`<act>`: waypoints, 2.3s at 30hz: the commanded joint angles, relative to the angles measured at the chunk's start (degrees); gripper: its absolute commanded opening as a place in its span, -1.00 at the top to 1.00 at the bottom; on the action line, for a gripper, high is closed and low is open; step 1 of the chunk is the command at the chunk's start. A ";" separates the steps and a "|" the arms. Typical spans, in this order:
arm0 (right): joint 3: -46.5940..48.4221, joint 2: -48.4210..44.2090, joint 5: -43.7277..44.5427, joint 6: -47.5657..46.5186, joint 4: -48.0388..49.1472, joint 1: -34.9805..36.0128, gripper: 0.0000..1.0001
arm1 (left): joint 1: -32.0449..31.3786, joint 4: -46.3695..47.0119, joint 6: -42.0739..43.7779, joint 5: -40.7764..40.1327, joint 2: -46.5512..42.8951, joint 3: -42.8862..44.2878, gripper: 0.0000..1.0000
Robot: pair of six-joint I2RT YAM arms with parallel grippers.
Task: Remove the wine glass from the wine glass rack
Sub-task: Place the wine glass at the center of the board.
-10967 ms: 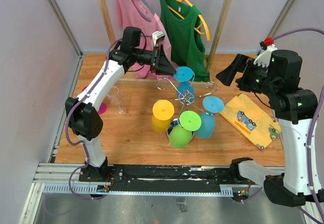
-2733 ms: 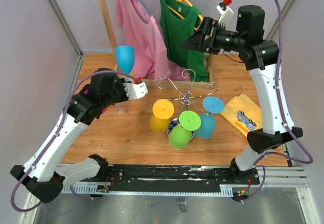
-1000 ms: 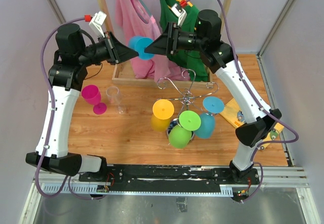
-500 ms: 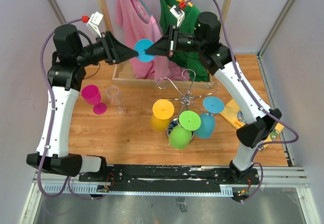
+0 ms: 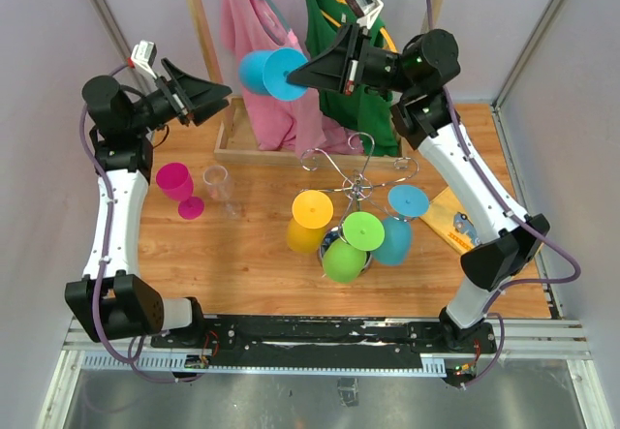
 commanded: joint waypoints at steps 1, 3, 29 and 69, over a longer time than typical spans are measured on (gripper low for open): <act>-1.27 0.24 -1.70 16.99 23.50 -0.55 0.99 | 0.19 25.29 -15.33 4.29 -0.63 -0.68 -0.91; -1.69 1.53 -1.01 23.06 30.91 -0.55 0.98 | 0.21 29.68 -18.14 4.47 0.31 -0.36 -0.94; -3.54 4.52 -0.45 31.28 42.42 0.56 0.98 | -5.09 42.98 -27.40 3.09 1.79 6.59 -0.92; -16.23 -7.68 -3.18 23.38 37.57 -2.38 -0.98 | -1.34 36.33 -23.46 2.67 -5.25 15.83 0.99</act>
